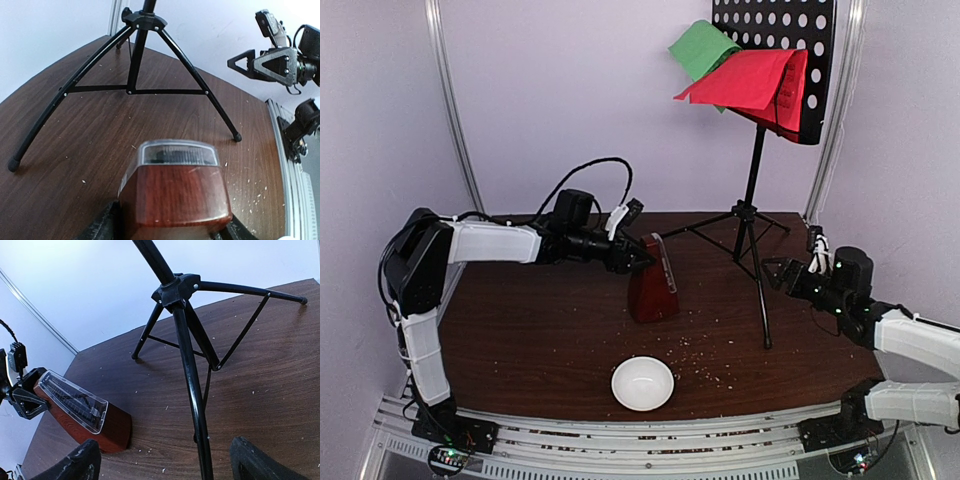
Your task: Pack up the instrument practice props
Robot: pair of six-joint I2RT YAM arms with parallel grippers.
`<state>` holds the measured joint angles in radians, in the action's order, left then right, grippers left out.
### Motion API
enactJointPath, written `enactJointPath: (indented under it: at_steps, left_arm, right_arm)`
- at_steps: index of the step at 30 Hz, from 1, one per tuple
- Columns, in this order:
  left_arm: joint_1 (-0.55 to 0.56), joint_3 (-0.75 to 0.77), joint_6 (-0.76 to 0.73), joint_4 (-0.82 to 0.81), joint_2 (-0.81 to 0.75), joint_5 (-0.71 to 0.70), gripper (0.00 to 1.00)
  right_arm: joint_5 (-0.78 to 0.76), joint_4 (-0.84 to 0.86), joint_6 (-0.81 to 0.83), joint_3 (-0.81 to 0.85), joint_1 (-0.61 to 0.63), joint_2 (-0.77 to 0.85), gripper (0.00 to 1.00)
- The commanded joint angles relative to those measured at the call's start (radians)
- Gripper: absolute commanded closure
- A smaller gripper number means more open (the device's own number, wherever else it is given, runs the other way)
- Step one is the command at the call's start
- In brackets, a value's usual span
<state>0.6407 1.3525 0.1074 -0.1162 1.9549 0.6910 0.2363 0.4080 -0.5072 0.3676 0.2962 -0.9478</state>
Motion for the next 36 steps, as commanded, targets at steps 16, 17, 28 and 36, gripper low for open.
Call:
enactJointPath:
  at_steps: [16, 17, 28, 36]
  left_arm:
    - [0.033, 0.062, 0.337, -0.009, 0.034, -0.143, 0.57]
    - [0.034, 0.066, 0.336, -0.004, 0.038, -0.147, 0.57]
    - [0.036, 0.076, 0.331, 0.02, 0.045, -0.174, 0.58]
    - [0.036, 0.076, 0.337, 0.024, 0.046, -0.191, 0.59]
  right_arm:
    - [-0.277, -0.274, -0.064, 0.416, 0.496, -0.455, 0.05]
    - [-0.278, -0.275, -0.072, 0.435, 0.511, -0.5, 0.05]
    - [-0.333, -0.25, -0.091, 0.586, 0.603, -0.768, 0.04]
    - [-0.442, -0.289, -0.087, 0.663, 0.645, -0.85, 0.06]
